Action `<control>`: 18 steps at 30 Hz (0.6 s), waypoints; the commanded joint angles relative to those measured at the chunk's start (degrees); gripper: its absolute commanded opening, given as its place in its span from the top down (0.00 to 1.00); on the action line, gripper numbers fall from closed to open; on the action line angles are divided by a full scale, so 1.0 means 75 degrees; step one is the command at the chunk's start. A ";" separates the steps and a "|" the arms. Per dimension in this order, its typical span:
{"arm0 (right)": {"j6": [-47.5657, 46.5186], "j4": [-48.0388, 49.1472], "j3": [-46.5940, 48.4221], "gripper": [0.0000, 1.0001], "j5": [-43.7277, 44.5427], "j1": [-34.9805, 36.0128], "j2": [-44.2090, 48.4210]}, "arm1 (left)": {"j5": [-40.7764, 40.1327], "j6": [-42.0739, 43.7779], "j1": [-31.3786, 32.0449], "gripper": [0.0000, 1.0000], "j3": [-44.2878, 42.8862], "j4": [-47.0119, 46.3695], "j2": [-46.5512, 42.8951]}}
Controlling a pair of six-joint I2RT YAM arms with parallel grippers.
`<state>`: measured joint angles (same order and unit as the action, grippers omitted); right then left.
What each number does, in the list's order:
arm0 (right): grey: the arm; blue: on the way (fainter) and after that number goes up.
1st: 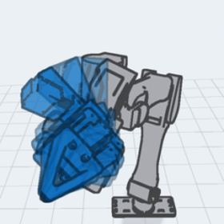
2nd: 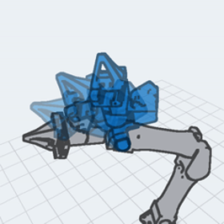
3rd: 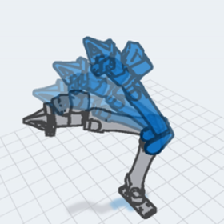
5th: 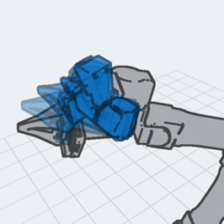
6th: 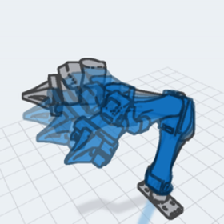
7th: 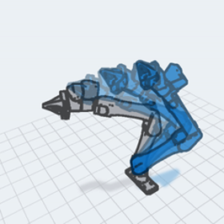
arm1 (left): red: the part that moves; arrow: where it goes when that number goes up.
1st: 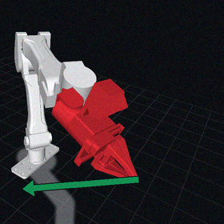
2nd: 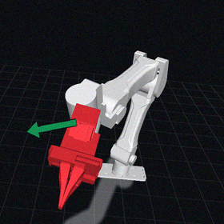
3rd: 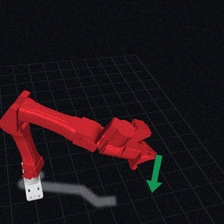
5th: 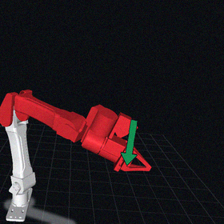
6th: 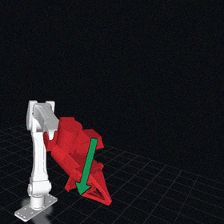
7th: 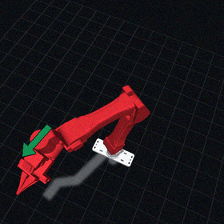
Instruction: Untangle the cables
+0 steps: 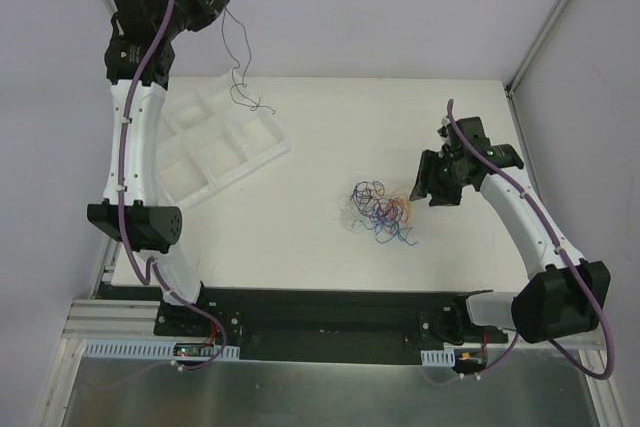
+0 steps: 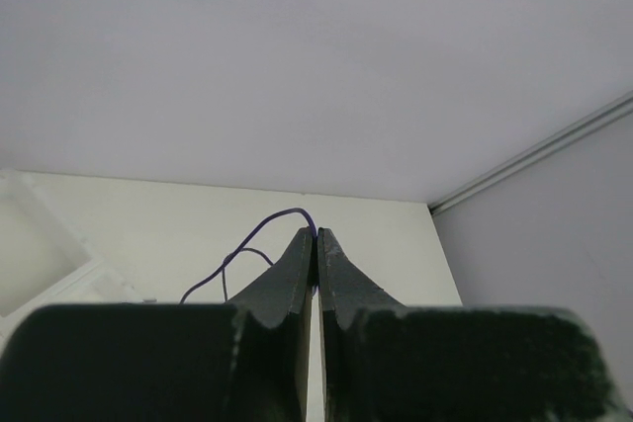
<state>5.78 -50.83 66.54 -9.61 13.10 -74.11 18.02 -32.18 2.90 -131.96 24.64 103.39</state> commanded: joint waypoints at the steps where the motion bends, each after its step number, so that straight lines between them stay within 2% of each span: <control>1: 0.0085 -0.0032 0.0128 0.45 -0.0207 -0.0048 0.0025 | 0.0152 0.0108 -0.0093 1.00 -0.0370 -0.0497 -0.0766; 18: 0.0014 0.0039 -0.0271 0.45 -0.0231 -0.0036 0.0201 | -0.0292 0.0260 -0.0116 1.00 0.0145 -0.0508 -0.0965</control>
<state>5.96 -50.24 64.47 -10.96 13.10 -74.02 17.58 -31.90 2.87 -131.98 22.96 97.69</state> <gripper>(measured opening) 0.552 0.006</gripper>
